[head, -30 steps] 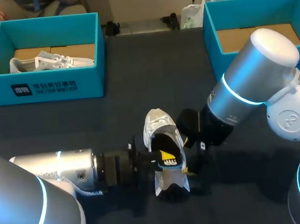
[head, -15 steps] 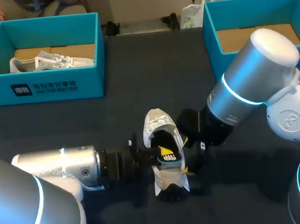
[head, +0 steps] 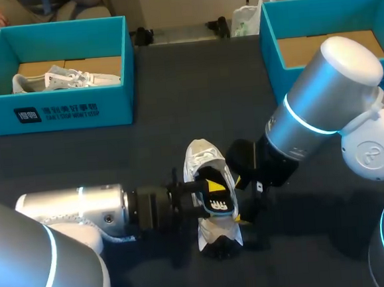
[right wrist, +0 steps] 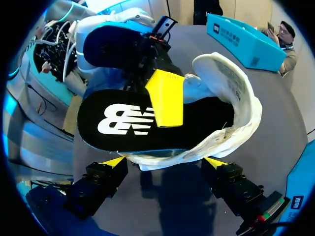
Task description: Take the shoe out of the shoebox, open the shoe tongue, remove and reinsert the insole, then place the shoe into the shoebox
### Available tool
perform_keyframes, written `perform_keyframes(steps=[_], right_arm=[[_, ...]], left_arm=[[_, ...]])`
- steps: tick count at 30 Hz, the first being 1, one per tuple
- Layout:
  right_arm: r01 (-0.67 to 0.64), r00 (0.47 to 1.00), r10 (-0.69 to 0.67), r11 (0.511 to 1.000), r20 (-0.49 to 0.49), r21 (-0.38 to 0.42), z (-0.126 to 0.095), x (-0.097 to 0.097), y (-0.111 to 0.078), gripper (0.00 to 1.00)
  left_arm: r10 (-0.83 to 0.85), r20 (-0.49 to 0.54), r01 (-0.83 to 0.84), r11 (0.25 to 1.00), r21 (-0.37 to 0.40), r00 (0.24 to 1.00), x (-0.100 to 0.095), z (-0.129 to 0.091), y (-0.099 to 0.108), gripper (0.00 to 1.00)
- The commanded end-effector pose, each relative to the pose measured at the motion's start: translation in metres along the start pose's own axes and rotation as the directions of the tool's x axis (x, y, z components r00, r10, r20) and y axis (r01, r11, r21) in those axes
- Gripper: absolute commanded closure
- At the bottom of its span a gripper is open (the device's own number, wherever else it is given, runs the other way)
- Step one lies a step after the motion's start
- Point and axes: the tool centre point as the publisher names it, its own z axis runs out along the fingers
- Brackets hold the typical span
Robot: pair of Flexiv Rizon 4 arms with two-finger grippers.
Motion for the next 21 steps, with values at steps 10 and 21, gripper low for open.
perform_keyframes(steps=[10, 21], right_arm=[[0.0, 1.0, 0.0, 1.0, 0.003, -0.001, 0.001, 0.001, -0.001, 0.0], [0.0, 1.0, 0.0, 1.0, 0.003, -0.001, 0.001, 0.001, -0.001, 0.0]], left_arm=[[0.068, -0.009, -0.068, 0.998, -0.011, 0.998, 0.002, -0.008, -0.022, 1.0], [0.119, -0.045, -0.12, 0.993, -0.008, 0.992, 0.005, 0.005, 0.011, 1.0]])
